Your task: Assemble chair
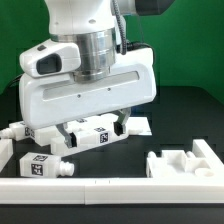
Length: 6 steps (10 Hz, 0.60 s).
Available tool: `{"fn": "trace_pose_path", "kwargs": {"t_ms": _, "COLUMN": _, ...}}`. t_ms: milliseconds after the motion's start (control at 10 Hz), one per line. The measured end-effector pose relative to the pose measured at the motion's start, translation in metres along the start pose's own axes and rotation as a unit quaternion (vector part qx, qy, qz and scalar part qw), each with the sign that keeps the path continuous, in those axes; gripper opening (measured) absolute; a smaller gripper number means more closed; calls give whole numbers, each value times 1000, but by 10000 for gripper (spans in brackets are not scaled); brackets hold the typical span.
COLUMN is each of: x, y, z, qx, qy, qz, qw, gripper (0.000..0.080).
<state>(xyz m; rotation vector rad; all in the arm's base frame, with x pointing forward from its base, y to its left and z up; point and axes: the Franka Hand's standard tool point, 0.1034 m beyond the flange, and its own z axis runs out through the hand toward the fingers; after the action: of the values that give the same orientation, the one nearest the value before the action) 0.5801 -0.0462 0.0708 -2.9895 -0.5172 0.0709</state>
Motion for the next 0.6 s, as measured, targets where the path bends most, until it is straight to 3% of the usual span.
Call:
{"fn": "trace_pose_path", "kwargs": {"t_ms": 400, "x": 0, "y": -1, "z": 1, "qx": 0, "qy": -1, "qz": -1, "qw": 1000, "gripper": 649}}
{"fn": "trace_pose_path", "kwargs": {"t_ms": 600, "x": -7, "y": 3, "z": 3, "qx": -9, "qy": 5, "qz": -6, "qw": 1000, "gripper": 649}}
